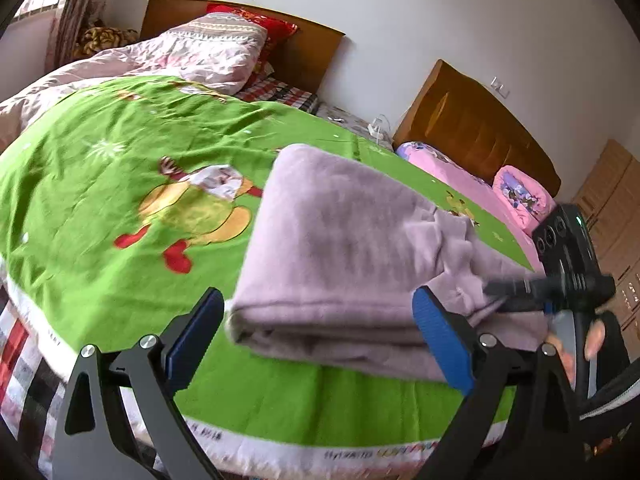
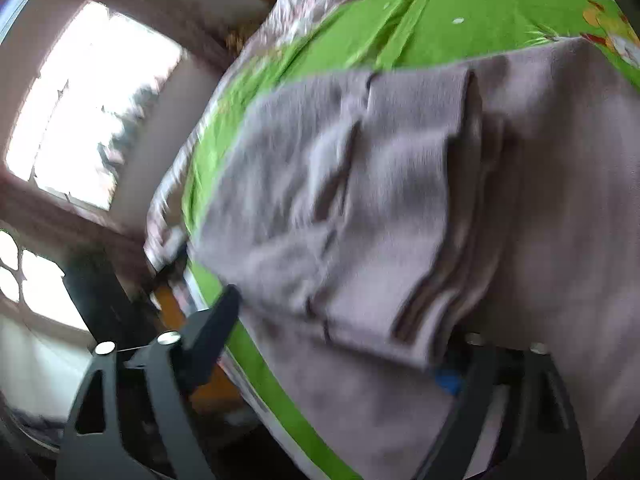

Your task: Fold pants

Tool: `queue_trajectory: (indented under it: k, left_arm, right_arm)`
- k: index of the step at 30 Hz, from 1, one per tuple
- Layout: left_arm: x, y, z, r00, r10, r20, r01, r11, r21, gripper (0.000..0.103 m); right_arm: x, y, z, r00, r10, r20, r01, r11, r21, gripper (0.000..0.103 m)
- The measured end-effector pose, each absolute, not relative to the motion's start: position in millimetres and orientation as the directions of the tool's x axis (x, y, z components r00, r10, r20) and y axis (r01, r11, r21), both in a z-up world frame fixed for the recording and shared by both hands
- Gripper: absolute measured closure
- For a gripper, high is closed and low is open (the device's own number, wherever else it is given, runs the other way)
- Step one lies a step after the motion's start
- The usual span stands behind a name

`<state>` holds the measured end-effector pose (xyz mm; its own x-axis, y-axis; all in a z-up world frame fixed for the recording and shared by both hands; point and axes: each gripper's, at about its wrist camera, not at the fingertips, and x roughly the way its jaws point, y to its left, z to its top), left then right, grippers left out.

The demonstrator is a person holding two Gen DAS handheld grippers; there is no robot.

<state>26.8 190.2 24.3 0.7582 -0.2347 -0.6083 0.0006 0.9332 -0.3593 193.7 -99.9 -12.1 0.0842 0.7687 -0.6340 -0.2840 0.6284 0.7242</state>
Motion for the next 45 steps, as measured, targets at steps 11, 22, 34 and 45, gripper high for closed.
queue_trajectory:
  k: [11,22,34,45]
  left_arm:
    - [25.2,177.5,20.4,0.731,-0.148,-0.666,-0.019,0.972,-0.236,0.008]
    - [58.7,197.8,30.7,0.753,0.025,-0.657,-0.217,0.953,-0.212,0.003]
    - [59.4,194.6,7.1,0.684,0.086,-0.725,-0.244,0.963,-0.116,0.001]
    - [62.8,196.4,-4.6,0.652,0.086,-0.753,-0.246,0.964,-0.103,0.001]
  right_arm:
    - [180.5,-80.3,54.0,0.333,0.749,-0.573,-0.469,0.659,0.588,0.086]
    - [167.0,-119.6,96.9,0.445,0.754,-0.484,-0.59,0.653,0.475,0.088]
    - [157.1,-148.9,9.2,0.391,0.701,-0.596,-0.395,0.713,0.579,0.089]
    - [163.1,-160.3,-18.6,0.341,0.727,-0.596,-0.33,0.686,0.648,0.089]
